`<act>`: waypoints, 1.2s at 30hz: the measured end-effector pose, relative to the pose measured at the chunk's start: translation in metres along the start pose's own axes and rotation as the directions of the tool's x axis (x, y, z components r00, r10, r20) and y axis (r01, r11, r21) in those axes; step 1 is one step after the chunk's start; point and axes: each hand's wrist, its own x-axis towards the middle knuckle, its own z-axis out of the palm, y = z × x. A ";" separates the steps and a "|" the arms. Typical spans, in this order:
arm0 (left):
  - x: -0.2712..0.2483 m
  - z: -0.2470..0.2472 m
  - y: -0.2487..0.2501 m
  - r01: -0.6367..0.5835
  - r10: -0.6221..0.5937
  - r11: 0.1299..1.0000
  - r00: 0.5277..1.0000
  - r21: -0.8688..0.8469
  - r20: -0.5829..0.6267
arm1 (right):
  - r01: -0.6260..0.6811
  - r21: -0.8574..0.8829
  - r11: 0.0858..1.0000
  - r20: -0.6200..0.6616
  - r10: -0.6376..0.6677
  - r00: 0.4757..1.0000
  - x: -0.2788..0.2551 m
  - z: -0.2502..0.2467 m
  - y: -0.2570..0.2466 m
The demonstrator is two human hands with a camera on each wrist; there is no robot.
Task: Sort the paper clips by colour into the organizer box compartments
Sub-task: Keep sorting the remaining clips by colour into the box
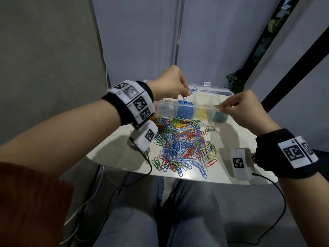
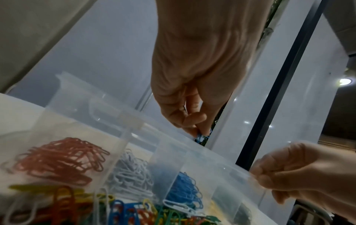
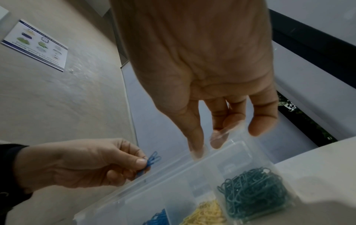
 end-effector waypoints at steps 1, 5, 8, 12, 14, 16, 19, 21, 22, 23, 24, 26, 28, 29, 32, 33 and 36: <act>0.002 0.003 0.000 0.021 -0.021 0.999 1.000 0.024 0.003 | 0.002 0.001 1.000 0.000 -0.002 1.000 0.000 0.000 0.000; 0.005 0.006 -0.003 0.052 -0.056 0.996 0.997 0.077 0.059 | 0.004 0.006 1.000 0.002 -0.004 1.000 0.001 -0.001 0.000; 0.002 0.004 -0.004 -0.043 0.045 0.996 0.999 0.079 -0.014 | 0.006 0.005 1.000 -0.001 -0.006 1.000 0.001 -0.001 0.001; -0.019 0.000 0.004 -0.276 0.275 0.959 0.961 0.057 0.037 | 0.019 -0.005 1.000 -0.009 -0.020 1.000 0.002 -0.001 0.001; -0.032 0.005 0.005 -0.358 0.339 0.932 0.918 0.062 0.207 | 0.020 -0.002 1.000 -0.012 -0.020 1.000 0.001 -0.001 0.001; -0.041 0.015 0.003 -0.401 0.329 0.906 0.870 0.138 0.367 | 0.025 -0.004 1.000 -0.014 -0.025 1.000 0.001 -0.001 0.002; -0.048 0.030 -0.004 -0.489 0.241 0.796 0.797 0.357 0.553 | 0.030 -0.011 0.999 -0.013 -0.030 0.999 0.001 0.000 0.002; -0.049 0.034 -0.007 -0.538 0.179 0.718 0.756 0.442 0.629 | 0.028 -0.011 1.000 -0.017 -0.028 0.999 0.000 0.000 0.001; -0.050 0.034 -0.008 -0.541 0.151 0.704 0.748 0.461 0.647 | 0.028 -0.010 1.000 -0.017 -0.028 0.999 0.000 -0.001 0.001; -0.051 0.033 -0.009 -0.538 0.134 0.700 0.745 0.469 0.654 | 0.027 -0.009 1.000 -0.016 -0.027 0.999 0.000 -0.001 0.001; -0.051 0.033 -0.010 -0.537 0.130 0.699 0.745 0.473 0.654 | 0.026 -0.007 1.000 -0.015 -0.026 1.000 0.000 -0.001 0.002; -0.052 0.033 -0.013 -0.539 0.149 0.697 0.753 0.472 0.641 | 0.021 -0.002 1.000 -0.015 -0.021 1.000 0.001 -0.001 0.002; -0.052 0.033 -0.017 -0.536 0.196 0.713 0.772 0.452 0.605 | 0.016 0.007 1.000 -0.011 -0.016 1.000 0.001 -0.001 0.002; -0.051 0.032 -0.020 -0.531 0.223 0.724 0.784 0.440 0.580 | 0.016 0.008 1.000 -0.010 -0.016 1.000 0.001 -0.001 0.002; -0.048 0.031 -0.025 -0.525 0.275 0.738 0.807 0.423 0.522 | 0.017 0.006 1.000 -0.009 -0.017 1.000 0.001 -0.001 0.001; -0.047 0.031 -0.026 -0.524 0.283 0.736 0.814 0.430 0.508 | 0.016 0.005 1.000 -0.009 -0.016 1.000 0.001 -0.001 0.001; -0.043 0.030 -0.030 -0.497 0.299 0.743 0.845 0.448 0.443 | 0.015 -0.002 1.000 -0.008 -0.015 1.000 0.001 -0.001 0.001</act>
